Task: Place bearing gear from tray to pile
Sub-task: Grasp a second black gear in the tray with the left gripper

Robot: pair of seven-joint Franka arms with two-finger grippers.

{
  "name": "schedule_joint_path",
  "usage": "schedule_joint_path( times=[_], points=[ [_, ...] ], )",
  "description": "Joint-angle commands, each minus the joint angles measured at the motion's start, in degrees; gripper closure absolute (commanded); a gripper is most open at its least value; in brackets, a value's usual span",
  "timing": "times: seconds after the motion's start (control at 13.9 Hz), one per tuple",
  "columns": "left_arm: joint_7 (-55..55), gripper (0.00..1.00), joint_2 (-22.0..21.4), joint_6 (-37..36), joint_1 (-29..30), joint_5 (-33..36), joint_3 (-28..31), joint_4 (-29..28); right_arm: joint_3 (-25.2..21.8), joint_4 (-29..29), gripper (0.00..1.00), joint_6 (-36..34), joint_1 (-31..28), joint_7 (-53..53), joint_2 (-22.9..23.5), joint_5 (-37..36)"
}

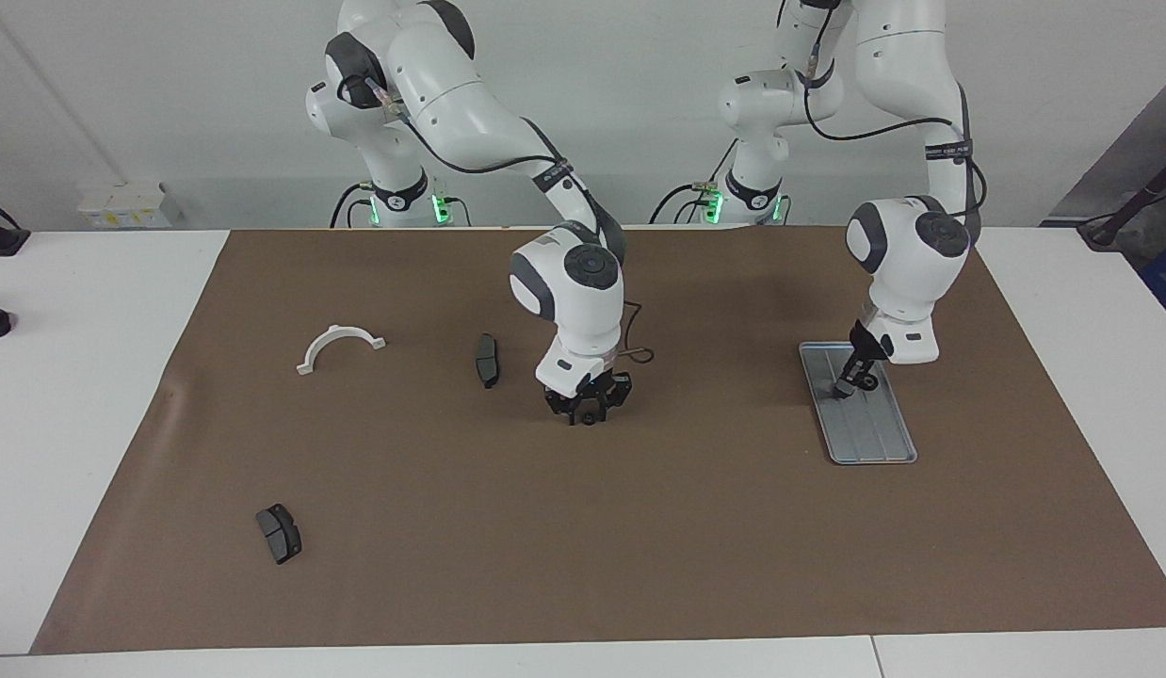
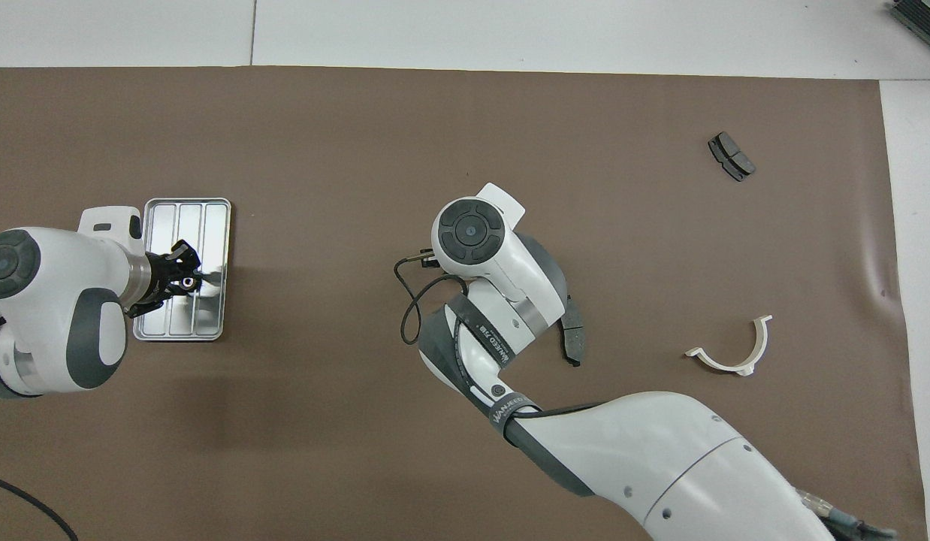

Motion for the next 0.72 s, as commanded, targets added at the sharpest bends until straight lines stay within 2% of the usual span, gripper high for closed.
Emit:
schedule_joint_path(
  times=[0.0,0.14,0.22,0.43,0.65],
  points=[
    [1.2,1.00,-0.1,-10.3,-1.7,4.7,-0.1,9.0,0.8,-0.9,0.72,-0.1,-0.7,1.7,-0.4,-0.6],
    [4.4,1.00,-0.2,-15.4,-4.1,5.5,-0.3,13.8,0.8,-0.6,0.97,-0.6,-1.0,1.7,-0.4,-0.6],
    [6.3,1.00,-0.2,-17.1,-5.6,5.5,-0.3,15.6,0.8,-0.4,1.00,-0.8,-1.1,1.7,-0.4,-0.7],
    [6.4,1.00,-0.2,-19.3,-10.9,5.2,-0.5,18.0,0.8,1.5,1.00,-2.7,-2.8,0.4,-0.4,-0.7],
    [6.0,1.00,-0.2,-17.9,-15.2,4.7,-0.5,17.9,0.9,2.4,1.00,-4.8,-7.1,-6.7,-1.0,-0.4]
  ],
)
